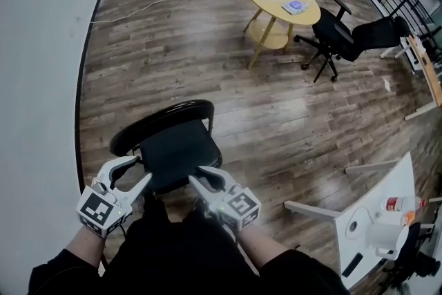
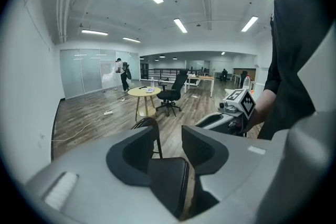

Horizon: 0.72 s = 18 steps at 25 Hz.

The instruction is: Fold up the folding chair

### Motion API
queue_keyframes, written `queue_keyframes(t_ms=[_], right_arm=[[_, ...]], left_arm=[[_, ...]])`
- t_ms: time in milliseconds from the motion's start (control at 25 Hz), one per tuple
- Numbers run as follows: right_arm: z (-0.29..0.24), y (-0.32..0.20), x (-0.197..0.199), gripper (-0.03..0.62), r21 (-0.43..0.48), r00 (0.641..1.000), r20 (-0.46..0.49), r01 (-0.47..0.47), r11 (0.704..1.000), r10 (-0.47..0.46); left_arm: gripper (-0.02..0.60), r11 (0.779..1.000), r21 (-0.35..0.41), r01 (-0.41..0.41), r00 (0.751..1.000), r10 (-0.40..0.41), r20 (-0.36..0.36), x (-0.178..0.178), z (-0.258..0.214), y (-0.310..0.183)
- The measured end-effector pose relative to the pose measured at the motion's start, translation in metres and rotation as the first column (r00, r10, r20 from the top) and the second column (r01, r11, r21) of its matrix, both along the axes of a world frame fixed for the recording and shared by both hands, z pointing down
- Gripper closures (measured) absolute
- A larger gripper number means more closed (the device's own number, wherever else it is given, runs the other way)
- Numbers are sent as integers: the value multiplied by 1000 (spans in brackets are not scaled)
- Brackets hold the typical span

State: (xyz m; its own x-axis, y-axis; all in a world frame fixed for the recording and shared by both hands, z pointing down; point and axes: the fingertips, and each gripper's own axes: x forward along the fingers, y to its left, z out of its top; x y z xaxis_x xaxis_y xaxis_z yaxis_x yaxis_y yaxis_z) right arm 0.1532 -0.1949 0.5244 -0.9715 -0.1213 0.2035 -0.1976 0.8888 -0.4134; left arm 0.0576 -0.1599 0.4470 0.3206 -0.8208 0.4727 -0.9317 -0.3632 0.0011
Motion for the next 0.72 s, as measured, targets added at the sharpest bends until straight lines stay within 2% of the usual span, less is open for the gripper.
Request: queue_keyframes(t_ms=[200, 400, 560, 720], right_arm=[[20, -3, 0, 483, -36, 997, -56, -56, 998, 54], [41, -3, -6, 450, -76, 980, -125, -166, 983, 156], [54, 1, -15, 436, -102, 956, -160, -264, 959, 246], [71, 6, -20, 414, -123, 920, -198, -366, 922, 339]], left_arm=[[382, 995, -40, -96, 995, 97, 38, -9, 13, -12], [367, 975, -93, -202, 970, 212, 119, -34, 34, -20], [357, 953, -146, -264, 938, 290, 193, -63, 51, -26], [341, 934, -186, -305, 916, 341, 211, -91, 69, -27]])
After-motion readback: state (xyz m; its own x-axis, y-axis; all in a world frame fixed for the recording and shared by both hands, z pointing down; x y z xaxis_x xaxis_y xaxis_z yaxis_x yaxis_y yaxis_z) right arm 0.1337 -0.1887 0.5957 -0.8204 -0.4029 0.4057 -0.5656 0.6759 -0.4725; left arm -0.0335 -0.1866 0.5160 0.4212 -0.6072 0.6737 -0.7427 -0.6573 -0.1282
